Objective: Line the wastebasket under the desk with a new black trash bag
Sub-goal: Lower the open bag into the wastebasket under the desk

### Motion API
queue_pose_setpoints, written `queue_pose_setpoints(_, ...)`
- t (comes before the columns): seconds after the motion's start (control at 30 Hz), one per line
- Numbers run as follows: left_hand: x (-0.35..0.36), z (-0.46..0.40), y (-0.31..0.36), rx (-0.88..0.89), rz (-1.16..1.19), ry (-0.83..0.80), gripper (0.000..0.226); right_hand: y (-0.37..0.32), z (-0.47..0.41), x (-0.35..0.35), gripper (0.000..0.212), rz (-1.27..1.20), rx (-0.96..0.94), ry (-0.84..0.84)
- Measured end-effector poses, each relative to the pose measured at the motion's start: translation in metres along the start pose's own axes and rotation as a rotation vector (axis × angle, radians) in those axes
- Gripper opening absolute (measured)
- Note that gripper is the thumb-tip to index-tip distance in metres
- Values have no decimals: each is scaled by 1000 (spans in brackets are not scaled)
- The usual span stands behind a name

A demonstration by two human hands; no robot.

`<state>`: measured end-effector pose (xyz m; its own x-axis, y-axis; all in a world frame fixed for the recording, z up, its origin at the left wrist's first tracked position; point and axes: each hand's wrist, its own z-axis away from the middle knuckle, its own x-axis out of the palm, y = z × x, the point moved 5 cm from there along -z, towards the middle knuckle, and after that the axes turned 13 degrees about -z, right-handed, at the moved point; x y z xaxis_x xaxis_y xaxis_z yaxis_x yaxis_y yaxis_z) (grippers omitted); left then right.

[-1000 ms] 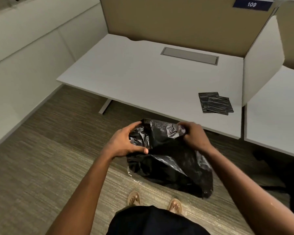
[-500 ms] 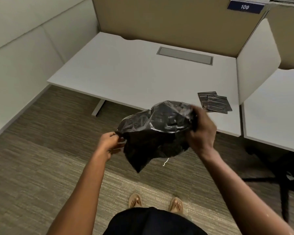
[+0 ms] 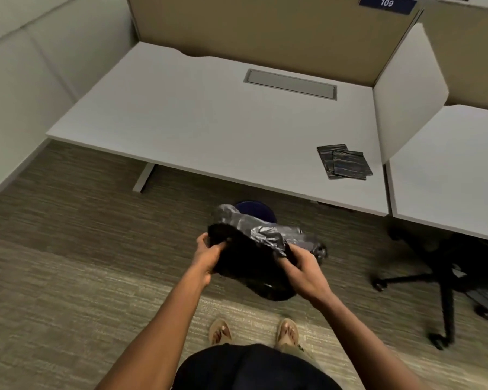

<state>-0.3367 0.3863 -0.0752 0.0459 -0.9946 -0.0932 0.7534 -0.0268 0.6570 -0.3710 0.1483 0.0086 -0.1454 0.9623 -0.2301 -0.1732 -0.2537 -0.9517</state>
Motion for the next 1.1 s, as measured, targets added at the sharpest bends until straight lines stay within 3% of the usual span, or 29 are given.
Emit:
queue_pose_setpoints(0.1, -2, -15, 1, -125, 200, 75, 59, 0, -13, -7, 20, -64, 22, 110)
queue_pose_setpoints(0.13, -2, -19, 2, -150, 262, 62, 43, 5, -17, -10, 23, -96, 63, 160)
queue_pose_setpoints(0.2, -2, -24, 2, -177, 291, 23, 38, 17, -27, -20, 28, -150, 164, 290)
queue_pose_setpoints(0.37, -1, -31, 5, -106, 128, 195, 43, 48, -48, -43, 38, -413, 456, 502)
queue_pose_setpoints(0.43, 5, -35, 11, -44, 11, 182, 39, 57, -57, -49, 42, -499, 535, 528)
queue_pose_setpoints(0.6, 21, -43, 49, 106, -202, 136, 38, 60, -85, -58, 39, -639, 624, 425)
queue_pose_setpoints(0.83, 23, -49, 112, 367, -200, 265, 49, 60, -126, -85, 44, -933, 461, 347)
queue_pose_setpoints(1.0, 29, -70, 85, 448, -305, 326, 38, 106, -118, -84, 36, -620, 452, 353)
queue_pose_setpoints(1.1, 42, -105, 61, 427, -377, 308, 45, 147, -120, -68, 31, -451, 463, 249)
